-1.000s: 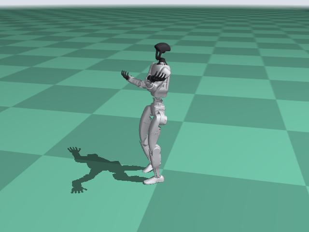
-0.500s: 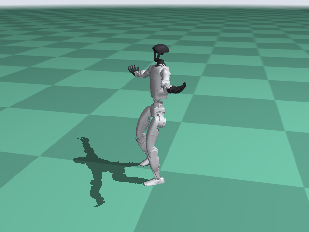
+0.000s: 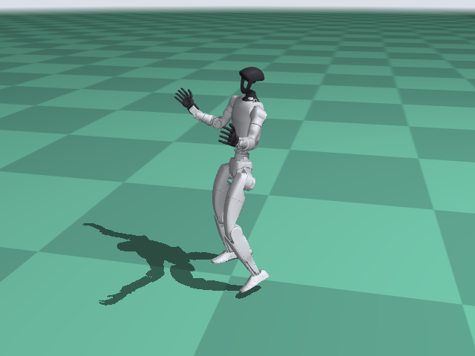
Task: Dance
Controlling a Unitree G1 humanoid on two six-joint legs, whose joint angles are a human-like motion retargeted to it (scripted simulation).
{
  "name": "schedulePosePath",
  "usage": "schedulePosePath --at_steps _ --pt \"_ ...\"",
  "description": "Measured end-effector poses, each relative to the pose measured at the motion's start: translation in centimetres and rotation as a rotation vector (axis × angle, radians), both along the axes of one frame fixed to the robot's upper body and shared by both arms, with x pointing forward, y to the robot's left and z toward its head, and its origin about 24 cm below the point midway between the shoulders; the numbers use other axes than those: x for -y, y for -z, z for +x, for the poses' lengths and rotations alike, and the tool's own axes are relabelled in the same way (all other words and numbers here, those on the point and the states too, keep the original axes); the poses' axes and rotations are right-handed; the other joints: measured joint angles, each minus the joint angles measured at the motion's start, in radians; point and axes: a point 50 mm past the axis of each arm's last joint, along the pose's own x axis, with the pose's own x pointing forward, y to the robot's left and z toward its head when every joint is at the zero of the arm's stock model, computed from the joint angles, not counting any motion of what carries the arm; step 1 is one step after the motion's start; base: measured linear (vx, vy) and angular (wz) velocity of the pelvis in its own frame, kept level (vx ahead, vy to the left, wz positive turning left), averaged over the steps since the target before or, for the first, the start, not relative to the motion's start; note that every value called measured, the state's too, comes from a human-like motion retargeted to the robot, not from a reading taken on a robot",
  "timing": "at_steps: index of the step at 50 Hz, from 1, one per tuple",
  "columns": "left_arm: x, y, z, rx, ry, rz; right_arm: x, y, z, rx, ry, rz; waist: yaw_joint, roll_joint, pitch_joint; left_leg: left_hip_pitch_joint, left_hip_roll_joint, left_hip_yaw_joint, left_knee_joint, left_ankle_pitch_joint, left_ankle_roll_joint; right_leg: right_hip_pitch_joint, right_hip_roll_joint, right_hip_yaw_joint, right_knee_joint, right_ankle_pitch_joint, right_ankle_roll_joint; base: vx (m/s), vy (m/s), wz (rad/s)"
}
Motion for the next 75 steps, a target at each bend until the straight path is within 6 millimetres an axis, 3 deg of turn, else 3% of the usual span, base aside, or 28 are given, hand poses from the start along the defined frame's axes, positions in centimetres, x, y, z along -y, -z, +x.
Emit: schedulePosePath --at_steps 3,7,10,13,15,18,21,23,25,29,33,36,38,42,45,47,48,51,53,55,58,60,63,65,70,72,73,75 --pt "9.7 1.2 2.6 -0.087 0.271 0.177 -5.1 -0.9 0.4 0.004 -0.048 -0.189 0.066 -0.038 0.015 -0.068 -0.149 0.028 0.14 -0.033 -0.042 -0.036 -0.021 0.011 0.021 -0.006 -0.014 -0.4 -0.1 0.0" --pt "21.6 4.1 2.5 -0.101 0.632 0.335 -14.5 -1.3 2.6 0.114 -0.414 -0.301 0.104 -0.049 0.004 -0.124 -0.351 0.066 0.13 0.081 -0.119 -0.049 -0.015 -0.014 -0.024 0.017 -0.041 -0.29 -0.05 -0.12" --pt "29.9 8.6 1.4 -0.196 0.798 0.365 -23.8 0.6 4.6 0.096 -0.844 -0.223 0.085 -0.033 -0.026 -0.109 -0.452 0.025 0.003 0.148 -0.161 -0.024 0.022 -0.013 -0.076 0.039 -0.048 -0.06 0.01 0.01" --pt "37.4 12.1 -0.1 -0.286 0.996 0.332 -33.7 2.8 4.5 0.072 -1.218 -0.146 0.08 -0.019 -0.052 -0.079 -0.496 -0.01 -0.168 0.211 -0.179 -0.004 0.067 -0.001 -0.123 0.054 -0.076 -0.08 -0.03 -0.37" --pt "41.6 11.9 -2.0 -0.134 1.25 0.177 -35.2 4.4 4.3 0.03 -1.37 -0.257 0.051 -0.052 -0.083 -0.079 -0.484 0.085 -0.242 0.21 -0.064 0.002 0.05 -0.022 -0.157 0.146 -0.035 -0.1 -0.02 -0.13" --pt "41.0 15.3 -1.7 -0.266 1.198 -0.282 -35.5 5.3 6.3 -0.207 -1.476 -0.493 0.015 -0.042 -0.104 -0.083 -0.462 0.067 -0.164 0.133 -0.097 -0.002 0.07 -0.026 -0.153 0.095 -0.062 -0.02 0.0 0.0" --pt "39.3 15.9 -0.1 -0.295 1.121 -0.371 -37.6 5.8 5.9 -0.273 -1.454 -0.531 -0.025 -0.018 -0.096 -0.167 -0.469 0.048 -0.036 0.23 -0.119 -0.026 0.071 -0.041 -0.121 0.062 -0.074 -0.08 0.03 0.28" --pt "36.9 15.8 1.3 -0.3 1.0 -0.461 -38.9 4.7 5.1 -0.139 -1.414 -0.37 -0.037 0.001 -0.074 -0.226 -0.474 0.033 0.072 0.289 -0.131 -0.05 0.066 -0.055 -0.078 0.041 -0.069 -0.18 0.06 0.7" --pt "34.3 15.5 1.9 -0.251 0.89 -0.563 -37.5 2.5 5.0 0.046 -1.33 -0.221 -0.046 -0.011 -0.062 -0.283 -0.475 0.043 0.209 0.259 -0.118 -0.069 0.045 -0.071 -0.041 0.021 -0.061 -0.12 0.0 0.6" --pt "22.8 13.7 2.7 0.076 0.625 -0.734 -24.4 -0.2 4.7 0.292 -0.919 -0.085 -0.018 -0.033 -0.052 -0.337 -0.43 0.012 0.455 0.168 -0.077 -0.092 0.012 -0.064 0.024 -0.01 -0.022 0.17 -0.05 0.35" --pt "9.2 10.5 -0.4 0.256 0.306 -0.574 -10.7 -0.2 -0.3 0.154 -0.406 -0.192 0.005 -0.058 -0.031 -0.272 -0.334 -0.058 0.417 0.104 -0.056 -0.067 -0.037 -0.078 -0.002 0.001 -0.008 0.2 -0.01 0.38" --pt "0.4 7.7 -3.0 0.179 0.085 -0.379 -2.6 1.5 -4.5 -0.074 -0.102 -0.159 0.024 -0.075 -0.038 -0.201 -0.179 -0.023 0.204 0.042 -0.059 -0.054 -0.056 -0.083 -0.063 0.029 -0.011 0.16 -0.01 0.26" --pt "-4.8 5.8 -4.7 0.12 -0.06 -0.296 2.5 2.8 -7.2 -0.212 0.025 -0.085 0.043 -0.076 -0.039 -0.125 -0.114 -0.007 0.004 0.078 -0.08 -0.031 -0.062 -0.091 -0.111 0.049 -0.015 0.26 0.04 0.0" --pt "-13.5 2.8 -10.3 -0.036 -0.292 -0.249 11.3 3.2 -13.4 -0.44 0.149 0.145 0.032 -0.04 -0.019 0.085 -0.038 -0.052 -0.429 0.25 -0.224 0.048 -0.07 -0.134 -0.191 0.086 -0.004 0.43 0.17 0.31" --pt "-16.3 3.0 -15.9 -0.241 -0.428 -0.418 15.0 0.8 -17.8 -0.645 0.223 0.337 0.056 0.022 -0.016 0.219 -0.038 -0.127 -0.593 0.201 -0.462 0.081 -0.068 -0.133 -0.232 0.109 0.015 0.55 0.38 -0.42" --pt "-16.3 4.5 -18.0 -0.289 -0.608 -0.52 15.2 1.3 -19.8 -0.763 0.291 0.529 0.066 0.042 -0.031 0.207 -0.036 0.031 -0.585 0.131 -0.436 0.083 -0.097 -0.102 -0.252 0.133 0.029 0.57 0.38 -0.54" --pt "-16.2 4.7 -18.4 -0.233 -0.724 -0.489 15.0 1.9 -19.6 -0.767 0.338 0.574 0.061 0.05 -0.043 0.194 -0.043 0.103 -0.57 0.093 -0.405 0.081 -0.118 -0.106 -0.259 0.146 0.03 0.57 0.38 -0.06" --pt "-15.1 3.2 -18.1 -0.055 -0.926 -0.188 14.8 0.7 -16.2 -0.488 0.481 0.42 0.037 0.078 -0.067 0.142 -0.092 0.095 -0.505 0.039 -0.38 0.08 -0.164 -0.165 -0.255 0.184 0.005 0.54 0.39 0.36" --pt "-13.3 3.7 -15.1 0.002 -0.946 -0.107 13.3 -0.4 -13.8 -0.249 0.529 0.226 0.054 0.068 -0.056 0.093 -0.18 0.014 -0.443 0.027 -0.361 0.054 -0.216 -0.155 -0.218 0.221 -0.019 0.25 0.34 -0.01" --pt "-10.3 4.8 -10.0 -0.031 -0.779 -0.05 10.9 -0.3 -12.1 -0.08 0.551 0.111 0.112 0.078 -0.024 0.11 -0.233 0.022 -0.455 0.035 -0.313 0.015 -0.248 -0.126 -0.135 0.26 -0.063 0.32 0.42 -0.19" --pt "-5.3 6.8 -4.9 -0.161 -0.425 -0.021 7.2 0.5 -8.8 -0.149 0.366 -0.032 0.137 0.119 0.036 0.177 -0.259 0.043 -0.504 0.044 -0.279 -0.109 -0.294 -0.094 0.141 0.313 -0.187 0.27 0.36 0.03" --pt "-2.1 8.6 -3.9 -0.25 -0.258 -0.032 3.5 2.1 -4.9 -0.26 0.111 -0.082 0.12 0.129 0.043 0.165 -0.272 0.054 -0.499 0.044 -0.265 -0.237 -0.312 -0.055 0.351 0.33 -0.35 0.27 0.24 -0.36" --pt "2.7 11.9 -4.8 -0.362 -0.127 -0.033 -5.1 6.1 1.0 -0.347 -0.325 -0.1 0.037 0.14 -0.013 0.077 -0.269 0.059 -0.475 0.042 -0.26 -0.359 -0.162 0.046 0.491 0.239 -0.232 0.17 0.1 -0.05" --pt "6.4 14.4 -5.1 -0.422 -0.049 -0.062 -11.3 9.2 3.0 -0.371 -0.596 -0.077 -0.03 0.148 -0.037 0.041 -0.268 0.047 -0.478 0.048 -0.252 -0.398 -0.056 0.052 0.535 0.183 -0.157 0.15 0.09 0.33" --pt "20.3 25.0 -6.8 -0.732 0.151 -0.378 -26.7 18.0 2.2 -0.558 -1.029 0.099 -0.039 0.12 -0.072 0.063 -0.302 0.076 -0.561 0.093 -0.208 -0.407 0.138 0.063 0.364 0.176 -0.152 0.16 0.0 -0.14" --pt "26.4 28.8 -8.6 -0.927 0.25 -0.607 -31.2 19.6 1.1 -0.615 -1.08 0.153 -0.034 0.094 -0.066 0.085 -0.336 0.081 -0.592 0.112 -0.192 -0.378 0.202 0.13 0.209 0.18 -0.131 0.07 0.03 0.16" --pt "28.3 30.2 -9.7 -1.018 0.34 -0.699 -32.8 20.3 0.7 -0.663 -1.078 0.178 -0.036 0.083 -0.058 0.095 -0.356 0.079 -0.603 0.12 -0.183 -0.365 0.221 0.162 0.132 0.192 -0.122 0.03 0.04 0.45" --pt "29.6 32.7 -11.9 -1.246 0.483 -0.861 -34.6 22.0 0.0 -0.788 -1.066 0.216 -0.054 0.05 -0.053 0.118 -0.408 0.068 -0.622 0.131 -0.167 -0.34 0.231 0.21 -0.01 0.277 -0.12 0.04 0.06 0.6"
